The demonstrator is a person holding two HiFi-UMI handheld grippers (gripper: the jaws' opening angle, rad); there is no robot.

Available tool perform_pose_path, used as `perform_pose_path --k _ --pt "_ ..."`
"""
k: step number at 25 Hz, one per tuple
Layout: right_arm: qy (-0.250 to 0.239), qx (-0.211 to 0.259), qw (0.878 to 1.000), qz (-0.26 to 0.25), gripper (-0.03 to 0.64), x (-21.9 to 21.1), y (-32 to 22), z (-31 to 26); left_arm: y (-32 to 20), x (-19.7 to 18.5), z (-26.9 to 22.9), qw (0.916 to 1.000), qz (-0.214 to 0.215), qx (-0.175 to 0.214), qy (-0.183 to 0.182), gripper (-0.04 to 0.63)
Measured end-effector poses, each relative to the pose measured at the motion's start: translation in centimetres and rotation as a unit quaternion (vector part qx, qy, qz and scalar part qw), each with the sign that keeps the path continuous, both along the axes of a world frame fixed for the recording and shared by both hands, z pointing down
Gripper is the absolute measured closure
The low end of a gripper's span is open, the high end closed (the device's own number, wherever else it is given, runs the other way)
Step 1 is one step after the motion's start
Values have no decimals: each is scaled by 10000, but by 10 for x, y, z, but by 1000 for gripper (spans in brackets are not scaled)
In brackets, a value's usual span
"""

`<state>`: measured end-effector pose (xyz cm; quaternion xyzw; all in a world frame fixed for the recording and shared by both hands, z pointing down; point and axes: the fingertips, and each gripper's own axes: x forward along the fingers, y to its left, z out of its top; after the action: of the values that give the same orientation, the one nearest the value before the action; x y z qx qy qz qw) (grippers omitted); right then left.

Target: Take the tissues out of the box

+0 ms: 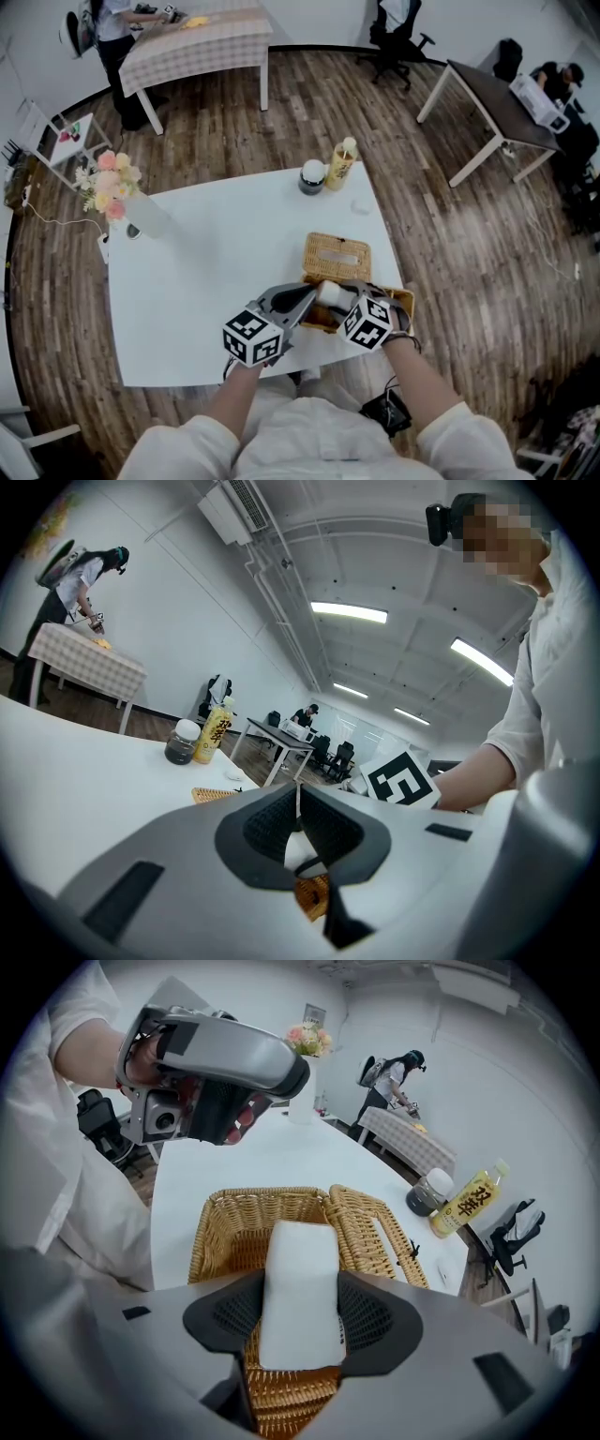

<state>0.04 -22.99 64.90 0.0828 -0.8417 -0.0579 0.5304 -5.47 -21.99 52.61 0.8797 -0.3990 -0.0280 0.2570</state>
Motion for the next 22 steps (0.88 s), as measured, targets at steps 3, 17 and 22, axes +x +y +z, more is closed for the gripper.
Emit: perform_pose_path --k 3,17,22 --pt "-146 -14 9997 184 356 2 -1 -3 0 0 -1 10000 -2 3 -15 592" --pt "-2121 -801 9519 2062 359 21 1 -36 6 1 -10 10000 16 59 -28 592" --pt "-2894 -1078 9131 2662 359 29 -1 -52 7 6 -11 9999 93 83 -66 592"
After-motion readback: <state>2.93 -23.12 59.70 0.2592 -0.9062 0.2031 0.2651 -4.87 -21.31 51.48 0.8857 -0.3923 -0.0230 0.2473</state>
